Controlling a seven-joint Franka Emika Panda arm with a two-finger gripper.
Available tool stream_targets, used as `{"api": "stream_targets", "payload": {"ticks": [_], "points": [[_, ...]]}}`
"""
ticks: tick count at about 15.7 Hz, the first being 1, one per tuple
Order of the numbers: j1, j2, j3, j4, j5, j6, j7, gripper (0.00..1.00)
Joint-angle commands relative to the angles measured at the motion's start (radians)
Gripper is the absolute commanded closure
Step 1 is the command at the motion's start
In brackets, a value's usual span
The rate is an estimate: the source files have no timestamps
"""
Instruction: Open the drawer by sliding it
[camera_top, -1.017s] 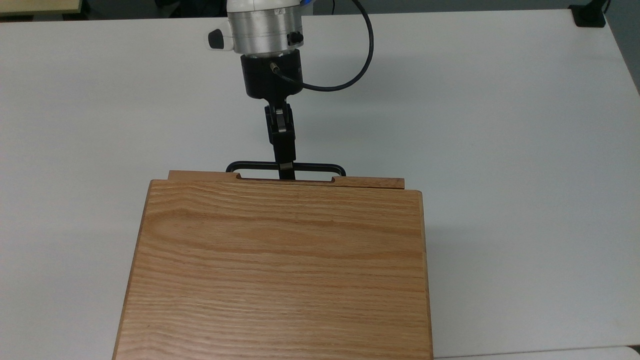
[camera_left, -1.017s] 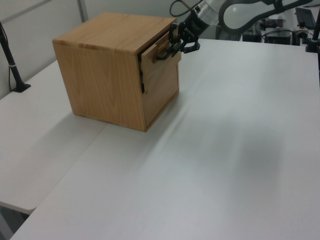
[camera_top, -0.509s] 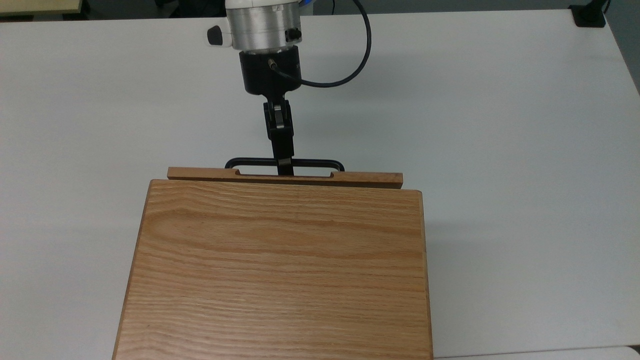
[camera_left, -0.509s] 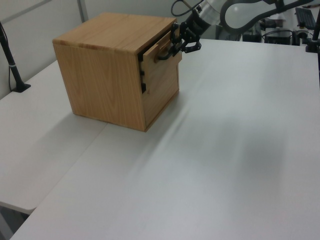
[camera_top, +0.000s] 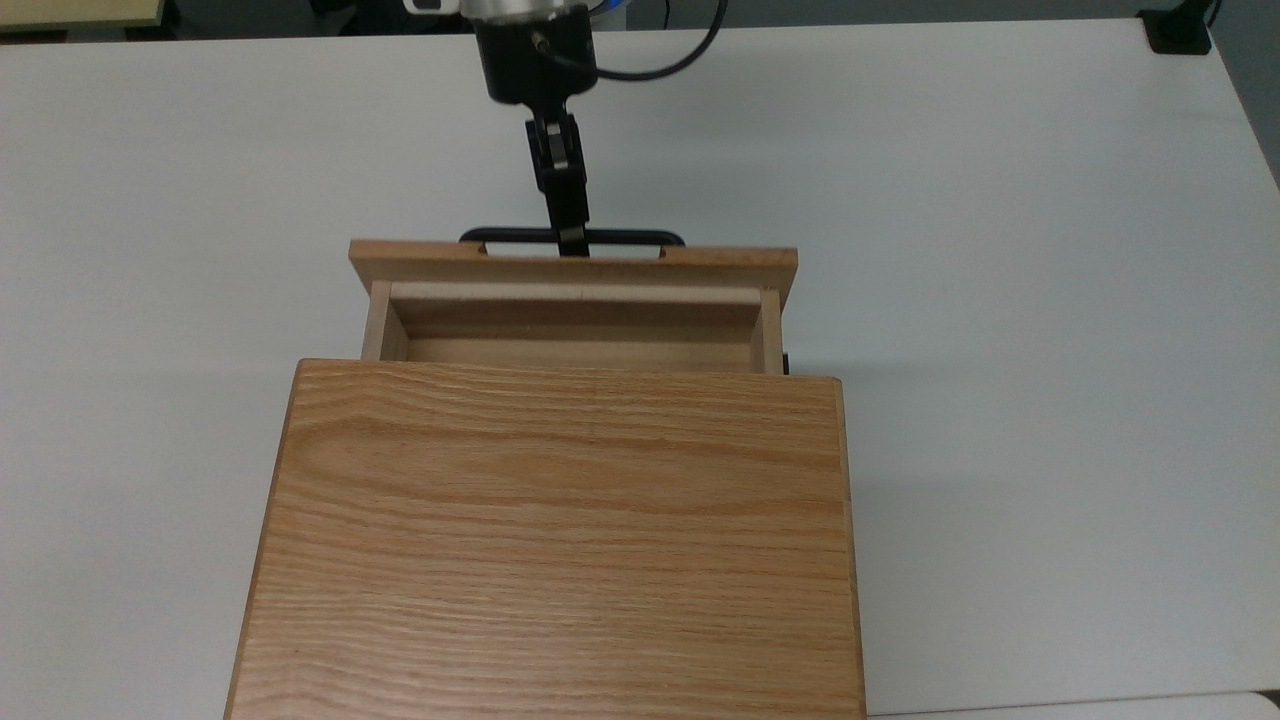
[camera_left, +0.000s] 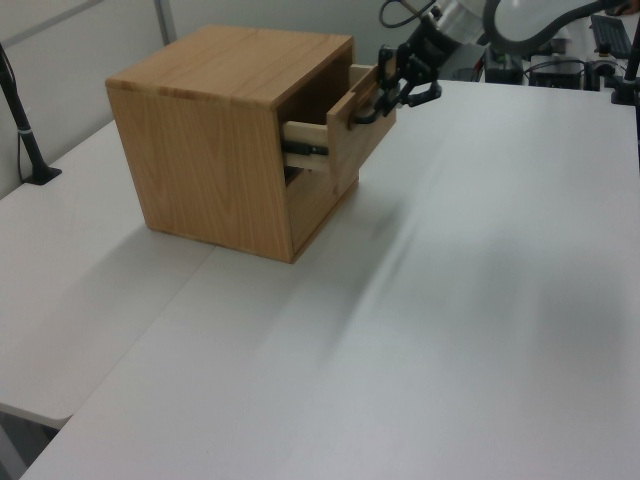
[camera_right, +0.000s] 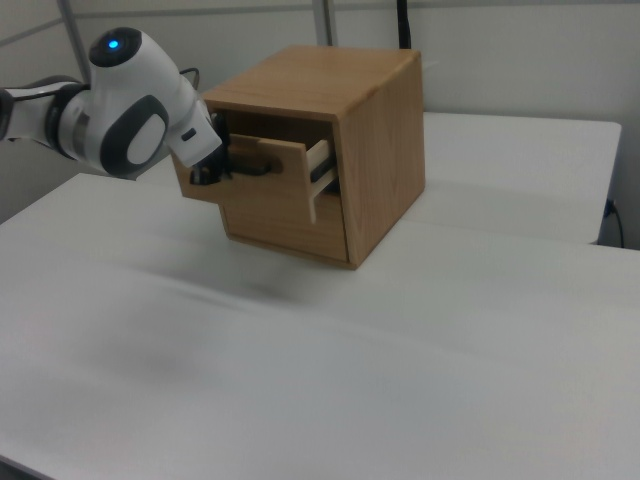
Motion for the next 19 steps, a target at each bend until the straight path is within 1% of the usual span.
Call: {"api": "stream_targets", "payload": {"ticks": [1,8,10,12,13,14,15,16,17,19], "points": [[0.002,-0.148,-0.007,-0.075,-0.015,-0.086,-0.052,1.00],[0.005,-0.267,-0.007,-0.135,-0.009,-0.244,-0.096,1.00],[0.010,-0.286,-0.007,-0.140,-0.007,-0.281,-0.105,1.00],[0.010,-0.285,-0.007,-0.134,-0.007,-0.305,-0.107,1.00],[0.008,-0.285,-0.007,-0.131,-0.007,-0.315,-0.107,0.68],[0.008,-0.281,-0.007,-0.123,-0.007,-0.327,-0.107,0.27],[0.010,-0.277,-0.007,-0.112,-0.007,-0.345,-0.107,0.17],[0.011,-0.275,-0.007,-0.102,-0.007,-0.362,-0.116,0.10],[0.014,-0.275,-0.007,-0.094,-0.007,-0.376,-0.146,0.01],[0.023,-0.277,-0.005,-0.069,-0.006,-0.448,-0.257,0.00]]}}
